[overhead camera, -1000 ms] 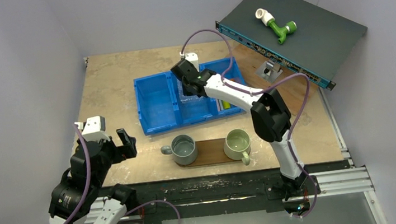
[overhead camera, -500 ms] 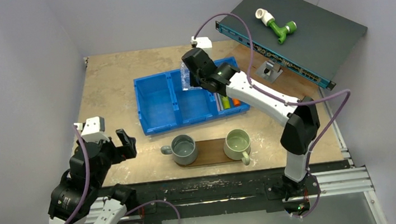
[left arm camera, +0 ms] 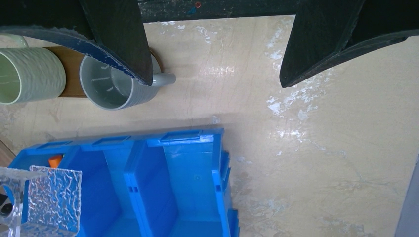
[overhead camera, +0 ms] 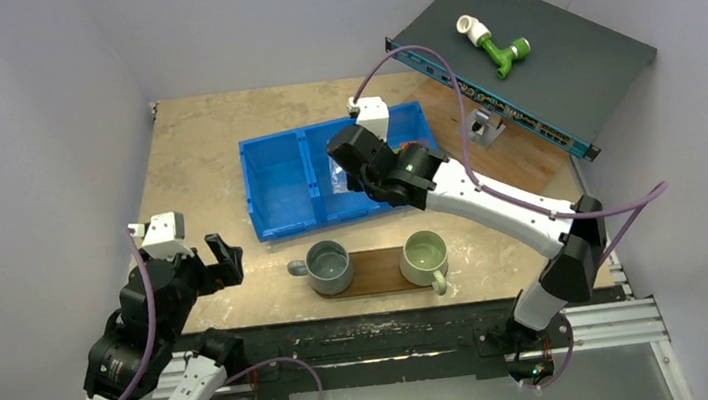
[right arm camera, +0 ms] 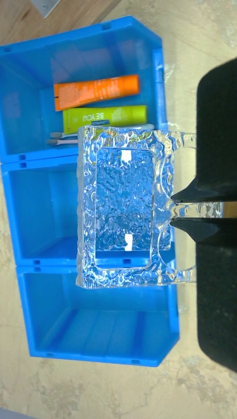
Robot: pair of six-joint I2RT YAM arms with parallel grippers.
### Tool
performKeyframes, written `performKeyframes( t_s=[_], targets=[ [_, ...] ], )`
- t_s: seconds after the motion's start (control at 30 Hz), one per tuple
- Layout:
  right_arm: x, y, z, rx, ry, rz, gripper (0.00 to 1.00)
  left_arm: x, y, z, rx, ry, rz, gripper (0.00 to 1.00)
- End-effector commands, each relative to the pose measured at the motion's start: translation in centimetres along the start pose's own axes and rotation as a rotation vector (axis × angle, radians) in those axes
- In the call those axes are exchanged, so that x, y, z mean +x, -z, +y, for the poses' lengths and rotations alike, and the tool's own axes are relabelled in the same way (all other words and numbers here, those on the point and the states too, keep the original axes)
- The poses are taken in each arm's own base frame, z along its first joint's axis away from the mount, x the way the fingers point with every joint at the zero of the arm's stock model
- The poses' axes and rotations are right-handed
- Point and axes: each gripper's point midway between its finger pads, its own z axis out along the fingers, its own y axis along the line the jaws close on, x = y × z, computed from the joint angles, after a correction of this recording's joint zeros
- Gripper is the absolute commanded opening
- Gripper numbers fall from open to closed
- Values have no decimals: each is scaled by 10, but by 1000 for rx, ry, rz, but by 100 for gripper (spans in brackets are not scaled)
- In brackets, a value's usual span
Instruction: Prepare toiletry sets of a toothbrush and toothpaste on the tray
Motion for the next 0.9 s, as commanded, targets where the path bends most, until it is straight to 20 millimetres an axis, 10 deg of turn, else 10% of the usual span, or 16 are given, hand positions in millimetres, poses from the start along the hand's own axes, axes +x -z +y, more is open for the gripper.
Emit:
performKeyframes(
  t_s=[0.0,0.4,0.43,0.5,0.87],
  targets=[
    [3,24,-17,49,-73,-31,0,-7,0,-3,19,-5,-33,100],
    [62,52,-21,47,-98,63,0,-7,-1,-4,21,-3,-30,100],
    [65,53,-21,45,-95,69,0,-48,-2,-21,82,48,-191,100],
    [73,55,-22,50,-89,81,0,-8,-1,-4,19,-2,-35,100],
    [102,59,-25,36,-97,144,0,-7,-1,-3,15,-3,-33,100]
  ],
)
